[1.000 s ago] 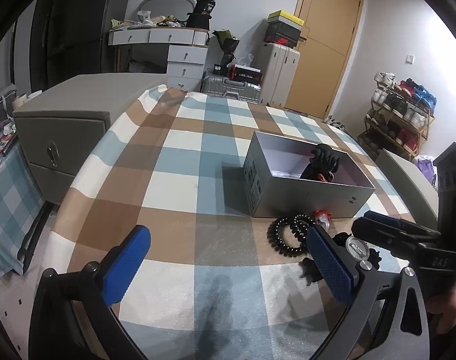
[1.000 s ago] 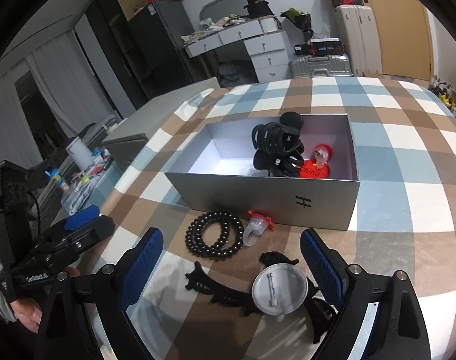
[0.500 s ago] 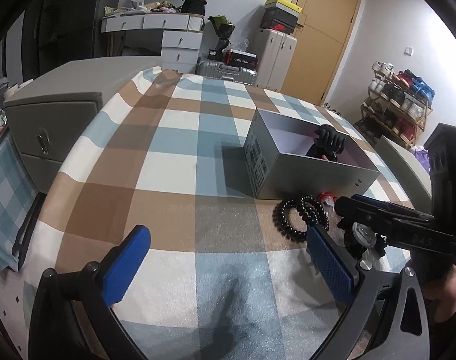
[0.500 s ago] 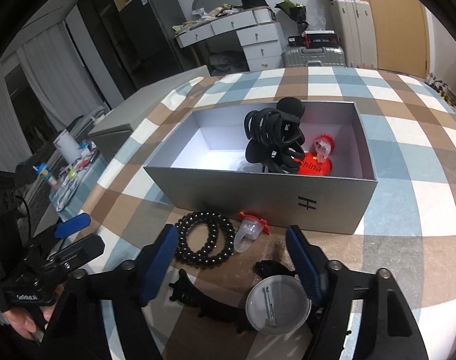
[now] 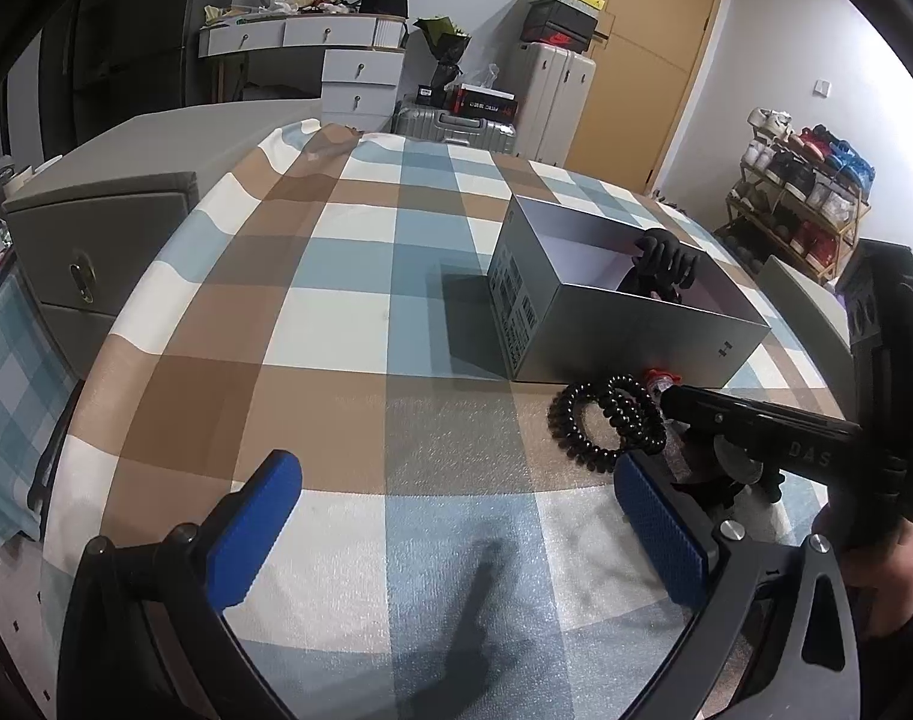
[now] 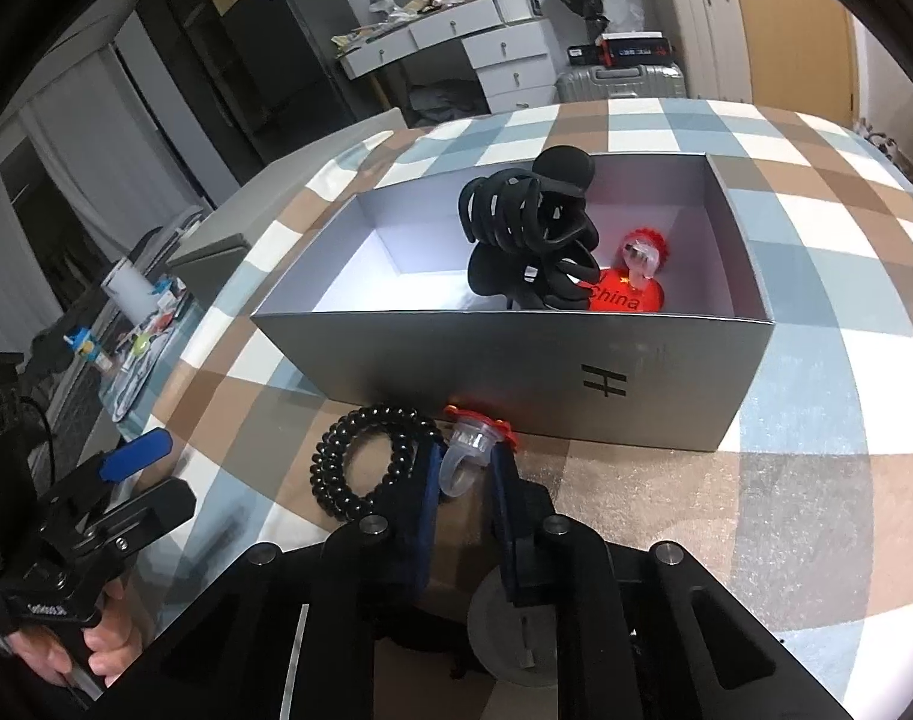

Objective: Organize jewelry
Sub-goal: 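Move the right gripper holding the clear item back over the jewelry pile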

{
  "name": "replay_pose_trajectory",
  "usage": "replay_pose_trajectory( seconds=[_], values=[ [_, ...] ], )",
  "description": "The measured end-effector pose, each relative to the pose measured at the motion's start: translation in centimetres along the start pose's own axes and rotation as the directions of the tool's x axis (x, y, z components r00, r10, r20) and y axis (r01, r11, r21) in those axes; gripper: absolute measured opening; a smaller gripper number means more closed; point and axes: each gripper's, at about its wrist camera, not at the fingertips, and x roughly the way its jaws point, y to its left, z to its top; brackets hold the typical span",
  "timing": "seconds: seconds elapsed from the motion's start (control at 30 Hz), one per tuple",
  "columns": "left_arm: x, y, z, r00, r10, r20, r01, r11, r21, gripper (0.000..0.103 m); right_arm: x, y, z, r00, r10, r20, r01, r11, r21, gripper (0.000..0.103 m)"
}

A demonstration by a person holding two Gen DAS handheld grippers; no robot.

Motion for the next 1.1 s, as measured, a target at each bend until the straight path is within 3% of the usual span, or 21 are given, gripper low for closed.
replay_pose_trajectory(
  seconds=[0.03, 0.07, 0.3, 0.5, 0.8, 0.97, 1.1],
  values=[
    [0.0, -0.1, 0.0, 1.0, 0.001, -0.001, -0.001, 1.0, 0.002, 0.102, -0.2, 0.1, -0.1, 1.0, 0.003, 0.006, -0.003, 1.0, -0.003, 0.006],
    [0.0, -0.3, 0.1, 1.0, 0.002, -0.002, -0.002, 1.0, 0.006, 0.102, -0.5, 0.0, -0.1, 1.0, 0.016, 0.015, -0.016, 1.0, -0.003, 0.005],
    [-0.5, -1.9, 0.4, 1.0, 0.002, 0.006, -0.002, 0.999, 0.044, 0.102, -2.3, -0.7, -0.4, 0.996, 0.057, 0.069, -0.058, 0.998, 0.011, 0.005],
    [-0.3, -4.0, 1.1, 1.0, -0.029, 0.005, 0.028, 0.996, 0.09, 0.102, -6.2, -2.7, -0.9, 0.98, 0.092, 0.174, -0.104, 0.993, 0.06, 0.005],
    [1.4, -7.7, 1.7, 0.996, -0.081, -0.036, 0.086, 0.979, 0.184, 0.101, -10.0, -5.5, -2.6, 0.972, 0.049, 0.231, -0.068, 0.995, 0.076, 0.005],
    [2.4, -11.3, 1.3, 0.982, -0.159, -0.098, 0.181, 0.944, 0.277, 0.101, -10.4, -7.2, -3.5, 0.967, 0.042, 0.25, -0.069, 0.992, 0.101, 0.005],
    [3.7, -13.3, 1.0, 0.971, -0.183, -0.152, 0.224, 0.918, 0.327, 0.099, -10.4, -8.7, -4.0, 0.964, 0.05, 0.26, -0.088, 0.986, 0.14, 0.005]
  ],
)
